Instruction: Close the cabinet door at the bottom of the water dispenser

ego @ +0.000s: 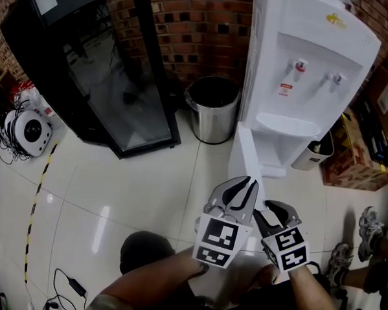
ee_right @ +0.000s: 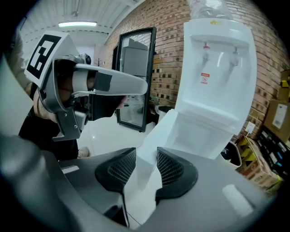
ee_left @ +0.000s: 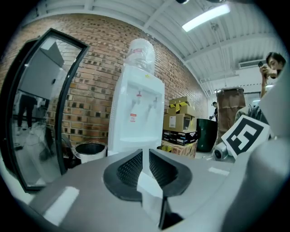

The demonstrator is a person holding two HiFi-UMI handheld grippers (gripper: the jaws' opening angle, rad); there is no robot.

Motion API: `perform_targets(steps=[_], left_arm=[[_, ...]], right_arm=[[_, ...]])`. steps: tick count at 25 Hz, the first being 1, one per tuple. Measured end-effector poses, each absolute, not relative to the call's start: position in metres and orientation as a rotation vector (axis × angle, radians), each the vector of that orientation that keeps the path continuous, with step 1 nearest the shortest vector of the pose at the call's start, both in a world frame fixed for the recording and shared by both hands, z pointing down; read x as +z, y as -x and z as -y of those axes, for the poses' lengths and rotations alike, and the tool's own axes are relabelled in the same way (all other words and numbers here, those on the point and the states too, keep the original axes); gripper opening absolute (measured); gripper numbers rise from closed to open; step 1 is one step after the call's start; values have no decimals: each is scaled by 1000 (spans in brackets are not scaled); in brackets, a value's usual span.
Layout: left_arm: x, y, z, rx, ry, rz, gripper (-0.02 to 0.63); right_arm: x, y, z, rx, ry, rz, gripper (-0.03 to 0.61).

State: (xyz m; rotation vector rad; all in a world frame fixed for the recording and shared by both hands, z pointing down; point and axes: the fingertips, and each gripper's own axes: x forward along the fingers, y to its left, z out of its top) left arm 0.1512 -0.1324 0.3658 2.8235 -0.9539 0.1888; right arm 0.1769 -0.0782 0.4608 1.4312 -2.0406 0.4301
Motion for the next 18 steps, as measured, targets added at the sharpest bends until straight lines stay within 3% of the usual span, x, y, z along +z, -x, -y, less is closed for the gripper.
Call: perform_targets(steps=[9,12,18], left_arm=[[370,-202,132,122,-2794,898,44],[380,-217,131,163,-2823,890,44],[394,-219,141,230,-2859,922,44]], right_arm=[[463,-276,70,545,-1660,1928,137],[465,-317,81,527,-1754,1818,31],[468,-408,125,615,-2067,1728,6]])
